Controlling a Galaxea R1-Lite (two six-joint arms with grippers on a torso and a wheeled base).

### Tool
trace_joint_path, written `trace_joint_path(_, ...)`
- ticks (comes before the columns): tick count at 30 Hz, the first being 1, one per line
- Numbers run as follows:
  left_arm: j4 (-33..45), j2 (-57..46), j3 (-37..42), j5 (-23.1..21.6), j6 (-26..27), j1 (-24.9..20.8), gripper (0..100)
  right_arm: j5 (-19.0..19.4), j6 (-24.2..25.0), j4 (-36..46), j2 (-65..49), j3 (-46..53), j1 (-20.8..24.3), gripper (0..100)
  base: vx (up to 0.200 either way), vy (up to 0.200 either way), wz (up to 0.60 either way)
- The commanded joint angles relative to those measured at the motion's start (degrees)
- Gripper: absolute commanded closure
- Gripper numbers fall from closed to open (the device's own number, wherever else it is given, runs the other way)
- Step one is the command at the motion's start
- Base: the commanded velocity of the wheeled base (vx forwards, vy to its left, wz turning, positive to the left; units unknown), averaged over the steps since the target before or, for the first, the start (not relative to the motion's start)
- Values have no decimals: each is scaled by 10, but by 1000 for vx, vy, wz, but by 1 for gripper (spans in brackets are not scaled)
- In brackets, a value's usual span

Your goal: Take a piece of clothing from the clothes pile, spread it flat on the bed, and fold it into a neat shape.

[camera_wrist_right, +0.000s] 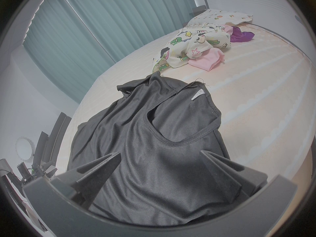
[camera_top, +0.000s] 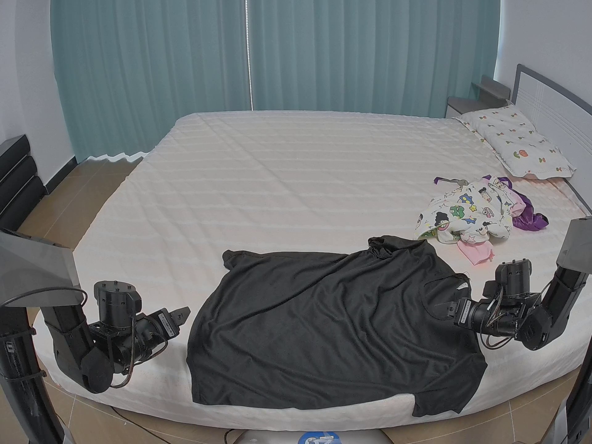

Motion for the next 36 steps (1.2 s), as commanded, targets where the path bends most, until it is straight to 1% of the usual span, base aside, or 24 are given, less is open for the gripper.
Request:
trace_joint_path(1, 0, 4, 0, 0, -1, -2, 0, 0, 0, 0, 1, 1, 1, 0, 0, 0, 0)
trace_joint_path(12, -1, 10, -5, 0, -9, -9, 0, 0, 0, 0, 0, 2, 3, 0, 0, 0, 0)
trace_joint_path(24, -1, 13, -8, 0, -16, -10, 0, -1, 0, -1, 0, 1, 4, 0, 0, -200, 0)
trace_joint_path(32, -1, 17, -10, 3, -16, -10, 0, -1, 0, -1, -1, 1, 5, 0, 0, 0, 0)
trace_joint_path(36, -1, 17, -10, 3, -16, -10, 0, -1, 8, -4, -6, -1, 13, 0, 0, 0, 0)
